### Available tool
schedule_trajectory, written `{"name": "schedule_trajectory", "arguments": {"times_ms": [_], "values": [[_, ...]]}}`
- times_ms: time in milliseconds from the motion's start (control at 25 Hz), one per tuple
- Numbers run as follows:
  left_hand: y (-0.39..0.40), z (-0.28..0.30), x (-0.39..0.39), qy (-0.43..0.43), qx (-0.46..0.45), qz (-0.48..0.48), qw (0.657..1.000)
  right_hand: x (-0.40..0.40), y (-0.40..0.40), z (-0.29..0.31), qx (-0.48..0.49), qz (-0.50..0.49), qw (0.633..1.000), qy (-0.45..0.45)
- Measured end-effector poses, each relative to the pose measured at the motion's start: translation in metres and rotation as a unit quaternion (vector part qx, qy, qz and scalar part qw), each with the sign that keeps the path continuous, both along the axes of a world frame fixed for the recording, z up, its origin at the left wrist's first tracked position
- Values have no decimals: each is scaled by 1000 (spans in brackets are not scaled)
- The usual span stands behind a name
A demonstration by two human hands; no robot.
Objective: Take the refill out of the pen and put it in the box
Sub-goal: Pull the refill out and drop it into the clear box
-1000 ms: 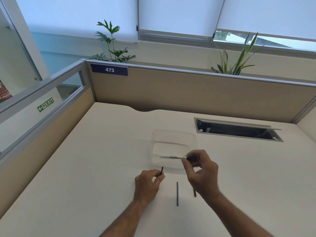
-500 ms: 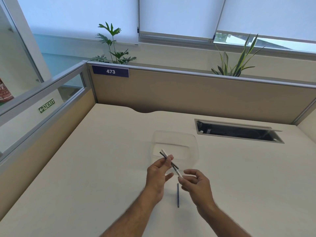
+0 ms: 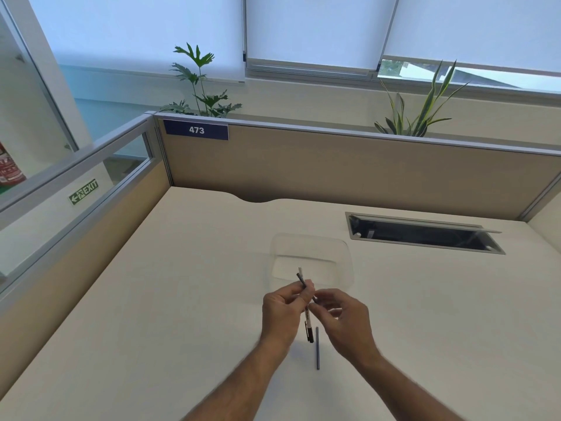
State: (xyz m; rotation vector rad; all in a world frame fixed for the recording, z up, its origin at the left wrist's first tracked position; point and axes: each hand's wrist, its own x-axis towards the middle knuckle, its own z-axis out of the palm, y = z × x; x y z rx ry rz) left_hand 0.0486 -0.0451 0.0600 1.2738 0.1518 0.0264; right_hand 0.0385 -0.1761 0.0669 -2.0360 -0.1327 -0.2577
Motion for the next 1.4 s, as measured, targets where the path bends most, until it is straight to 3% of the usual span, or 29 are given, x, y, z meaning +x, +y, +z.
{"name": "schedule_trajectory", "arguments": {"times_ms": [160,360,480,680,920,1040,1200,1400], "values": [[3,-3,5,-28,80,36,996,12,-2,3,-18,13,999,-28],[16,-11,13,-26,169,122,978,43,-14,12,-156,-36,987,-19],[20,-13,15,-28,169,133,976,63,-20,17,-246,-45,968,5],[21,-12,17,-16,154,130,979,80,-26,16,-309,-57,949,37],[21,-14,17,-11,173,113,978,60,-29,2,-284,-82,955,15],[19,-16,16,-7,183,110,977,49,-29,-7,-276,-57,951,126],[16,-16,16,-4,193,100,976,33,-24,-26,-280,4,911,303],[15,-18,16,0,195,96,976,15,-15,-43,-273,-1,887,372]]}}
